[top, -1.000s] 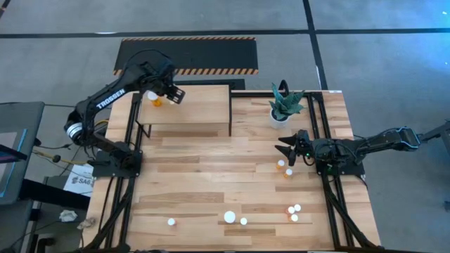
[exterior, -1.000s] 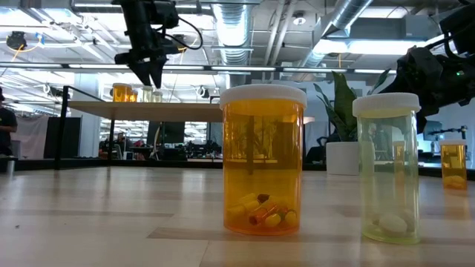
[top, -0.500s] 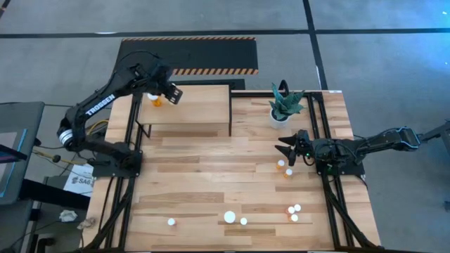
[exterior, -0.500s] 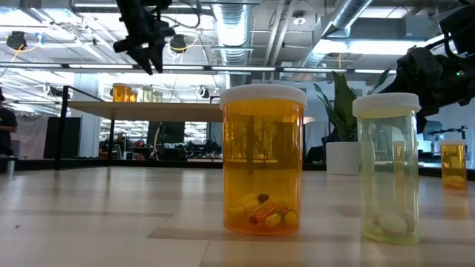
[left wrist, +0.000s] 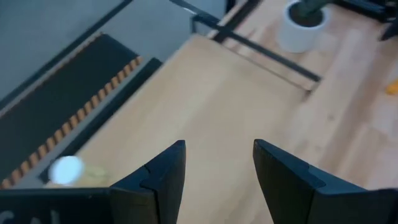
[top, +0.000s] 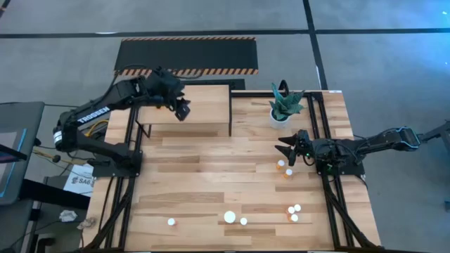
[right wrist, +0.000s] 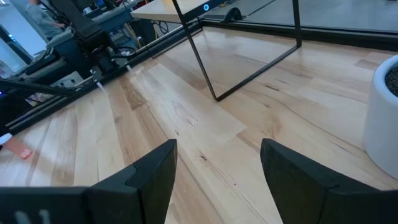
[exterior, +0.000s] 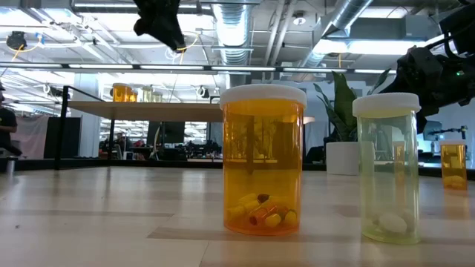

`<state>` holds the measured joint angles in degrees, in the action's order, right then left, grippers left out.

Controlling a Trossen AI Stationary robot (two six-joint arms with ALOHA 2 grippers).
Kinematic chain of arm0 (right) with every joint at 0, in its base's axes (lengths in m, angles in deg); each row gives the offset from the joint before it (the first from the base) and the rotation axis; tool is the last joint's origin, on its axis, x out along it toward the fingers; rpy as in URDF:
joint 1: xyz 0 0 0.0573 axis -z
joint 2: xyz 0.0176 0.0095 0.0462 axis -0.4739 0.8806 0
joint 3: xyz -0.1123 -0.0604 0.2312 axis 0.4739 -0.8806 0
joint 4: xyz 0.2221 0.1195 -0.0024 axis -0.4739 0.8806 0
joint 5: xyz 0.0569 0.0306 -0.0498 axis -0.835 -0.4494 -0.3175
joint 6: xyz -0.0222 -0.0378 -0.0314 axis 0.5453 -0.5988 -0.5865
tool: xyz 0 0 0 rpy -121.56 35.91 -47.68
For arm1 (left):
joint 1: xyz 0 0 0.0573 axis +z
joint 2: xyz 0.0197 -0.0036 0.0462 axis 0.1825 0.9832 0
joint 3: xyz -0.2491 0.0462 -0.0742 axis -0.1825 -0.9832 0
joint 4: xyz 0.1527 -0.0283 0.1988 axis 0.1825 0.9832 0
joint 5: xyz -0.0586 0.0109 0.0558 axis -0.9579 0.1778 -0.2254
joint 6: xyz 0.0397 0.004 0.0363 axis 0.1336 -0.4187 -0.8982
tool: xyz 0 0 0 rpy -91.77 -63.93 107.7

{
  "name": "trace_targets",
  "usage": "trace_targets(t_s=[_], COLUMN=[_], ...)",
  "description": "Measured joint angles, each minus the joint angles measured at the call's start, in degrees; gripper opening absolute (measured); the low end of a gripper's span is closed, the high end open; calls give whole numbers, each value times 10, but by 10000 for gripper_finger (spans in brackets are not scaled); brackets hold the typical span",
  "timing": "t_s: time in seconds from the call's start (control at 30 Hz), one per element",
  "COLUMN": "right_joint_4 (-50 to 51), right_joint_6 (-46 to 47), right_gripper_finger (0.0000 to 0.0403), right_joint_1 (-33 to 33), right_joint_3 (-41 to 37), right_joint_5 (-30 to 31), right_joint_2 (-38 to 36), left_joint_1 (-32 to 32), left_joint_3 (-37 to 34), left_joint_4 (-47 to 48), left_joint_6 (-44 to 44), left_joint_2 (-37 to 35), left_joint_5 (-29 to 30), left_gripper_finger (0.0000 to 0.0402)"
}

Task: Pick and place medicine bottles onto shelf by color
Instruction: Put the left pink pill bottle on the shelf

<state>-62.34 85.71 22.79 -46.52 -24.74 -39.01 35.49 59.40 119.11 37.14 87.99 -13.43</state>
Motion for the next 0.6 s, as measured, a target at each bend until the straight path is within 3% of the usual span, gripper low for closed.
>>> trace_targets(t_s=[0.37,0.6], right_joint_4=[0,0], right_joint_6=[0,0], right_gripper_finger=[256,256], right_joint_1=[0,0], right_joint_3=[0,0], right_joint_5=[0,0], right_joint_2=[0,0], left_joint_1=[-194,-349], left_joint_3=[0,0], left_joint_4=[-28,-98], left_joint_6=[187,288], left_joint_2=[25,106], left_joint_5=[37,77], left_gripper_finger=[176,176])
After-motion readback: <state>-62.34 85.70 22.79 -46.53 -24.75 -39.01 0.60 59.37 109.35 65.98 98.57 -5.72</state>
